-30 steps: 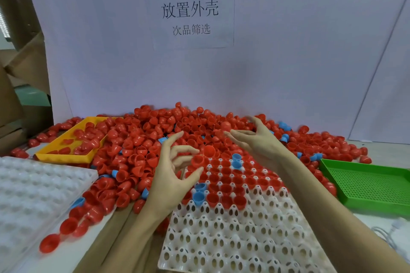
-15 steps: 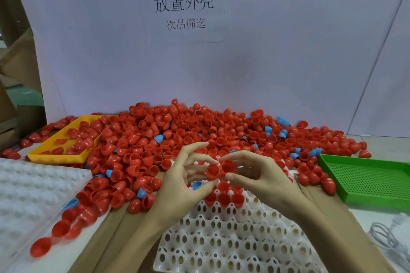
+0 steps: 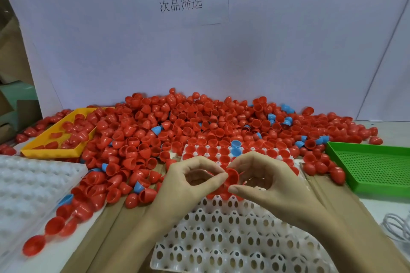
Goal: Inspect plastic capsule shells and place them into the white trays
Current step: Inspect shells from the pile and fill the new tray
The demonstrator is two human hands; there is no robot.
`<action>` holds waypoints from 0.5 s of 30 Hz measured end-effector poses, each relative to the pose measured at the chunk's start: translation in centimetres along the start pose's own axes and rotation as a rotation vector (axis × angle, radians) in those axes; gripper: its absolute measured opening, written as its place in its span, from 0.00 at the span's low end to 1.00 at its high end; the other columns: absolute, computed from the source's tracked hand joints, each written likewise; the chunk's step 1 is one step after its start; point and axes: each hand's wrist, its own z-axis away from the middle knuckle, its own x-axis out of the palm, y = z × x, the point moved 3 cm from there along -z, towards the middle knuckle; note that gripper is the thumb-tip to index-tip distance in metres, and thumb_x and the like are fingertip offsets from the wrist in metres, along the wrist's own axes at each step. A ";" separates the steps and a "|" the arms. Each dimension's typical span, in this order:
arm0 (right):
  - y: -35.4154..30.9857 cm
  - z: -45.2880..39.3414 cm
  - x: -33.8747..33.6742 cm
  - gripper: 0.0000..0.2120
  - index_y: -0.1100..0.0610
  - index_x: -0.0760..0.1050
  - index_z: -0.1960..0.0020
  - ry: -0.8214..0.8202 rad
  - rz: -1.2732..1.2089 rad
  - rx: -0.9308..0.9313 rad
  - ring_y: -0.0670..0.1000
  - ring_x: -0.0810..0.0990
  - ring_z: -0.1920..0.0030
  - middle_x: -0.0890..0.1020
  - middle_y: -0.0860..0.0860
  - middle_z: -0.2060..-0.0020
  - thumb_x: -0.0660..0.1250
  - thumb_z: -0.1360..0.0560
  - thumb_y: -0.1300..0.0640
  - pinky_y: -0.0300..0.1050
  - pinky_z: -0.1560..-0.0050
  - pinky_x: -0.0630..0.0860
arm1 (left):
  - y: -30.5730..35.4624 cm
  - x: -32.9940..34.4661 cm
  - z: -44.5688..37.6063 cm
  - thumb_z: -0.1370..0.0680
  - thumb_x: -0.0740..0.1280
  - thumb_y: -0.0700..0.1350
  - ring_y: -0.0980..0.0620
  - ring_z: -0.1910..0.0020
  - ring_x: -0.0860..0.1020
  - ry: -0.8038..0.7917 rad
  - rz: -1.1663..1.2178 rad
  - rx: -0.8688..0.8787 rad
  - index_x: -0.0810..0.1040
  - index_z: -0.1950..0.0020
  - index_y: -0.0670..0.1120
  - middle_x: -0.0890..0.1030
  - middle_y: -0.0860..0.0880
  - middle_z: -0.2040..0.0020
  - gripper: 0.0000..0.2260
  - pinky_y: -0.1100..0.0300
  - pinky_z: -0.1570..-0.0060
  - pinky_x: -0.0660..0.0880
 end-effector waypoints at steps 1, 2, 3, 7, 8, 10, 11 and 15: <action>0.1 0.0 0.0 0.15 0.49 0.82 0.42 0.000 0.007 -0.011 0.54 0.88 0.50 0.87 0.50 0.50 0.81 0.27 0.55 0.48 0.48 0.85 | 0.0 0.0 0.0 0.24 0.78 0.49 0.53 0.54 0.86 0.005 -0.001 -0.004 0.87 0.52 0.54 0.88 0.51 0.54 0.02 0.66 0.52 0.80; 0.1 0.1 0.0 0.15 0.49 0.82 0.42 0.001 0.010 -0.021 0.55 0.87 0.49 0.87 0.50 0.49 0.81 0.27 0.54 0.48 0.47 0.85 | 0.0 -0.1 0.1 0.23 0.78 0.49 0.53 0.54 0.86 0.009 0.002 -0.010 0.88 0.53 0.54 0.88 0.51 0.55 0.01 0.67 0.52 0.80; 0.1 0.1 0.1 0.15 0.49 0.82 0.42 0.002 0.011 -0.031 0.55 0.87 0.49 0.87 0.50 0.49 0.81 0.27 0.54 0.49 0.47 0.85 | 0.0 -0.1 0.1 0.23 0.78 0.49 0.53 0.54 0.86 0.014 0.010 -0.020 0.88 0.53 0.54 0.87 0.51 0.55 0.01 0.67 0.52 0.79; 0.3 0.1 0.3 0.14 0.49 0.82 0.42 0.002 0.014 -0.052 0.55 0.87 0.46 0.86 0.50 0.47 0.80 0.26 0.52 0.53 0.45 0.84 | -0.2 0.0 0.3 0.23 0.78 0.45 0.51 0.55 0.86 0.054 0.090 -0.069 0.88 0.55 0.50 0.87 0.48 0.57 0.01 0.65 0.51 0.80; 0.3 0.1 0.3 0.13 0.48 0.83 0.42 0.001 0.013 -0.054 0.55 0.86 0.46 0.86 0.50 0.47 0.79 0.25 0.52 0.53 0.45 0.84 | -0.3 0.1 0.3 0.24 0.78 0.44 0.50 0.55 0.86 0.058 0.105 -0.074 0.88 0.56 0.48 0.87 0.47 0.57 0.02 0.64 0.51 0.80; 0.3 0.1 0.4 0.13 0.49 0.83 0.42 -0.004 0.006 -0.052 0.55 0.86 0.45 0.86 0.50 0.47 0.79 0.25 0.52 0.54 0.45 0.84 | -0.3 0.1 0.3 0.24 0.77 0.44 0.50 0.56 0.86 0.063 0.120 -0.083 0.88 0.57 0.47 0.87 0.46 0.57 0.03 0.63 0.50 0.81; 0.2 0.1 0.4 0.13 0.49 0.83 0.42 -0.001 0.007 -0.048 0.55 0.86 0.46 0.86 0.50 0.47 0.79 0.25 0.52 0.54 0.45 0.84 | -0.3 0.1 0.3 0.24 0.77 0.46 0.49 0.55 0.86 0.063 0.119 -0.092 0.88 0.56 0.48 0.87 0.46 0.57 0.03 0.62 0.50 0.81; 0.2 0.2 0.1 0.12 0.51 0.83 0.42 0.024 0.028 -0.031 0.53 0.87 0.48 0.87 0.49 0.49 0.78 0.25 0.55 0.52 0.46 0.85 | -0.6 0.2 0.2 0.22 0.76 0.52 0.48 0.51 0.87 0.018 0.121 -0.157 0.88 0.50 0.50 0.88 0.47 0.52 0.06 0.56 0.45 0.82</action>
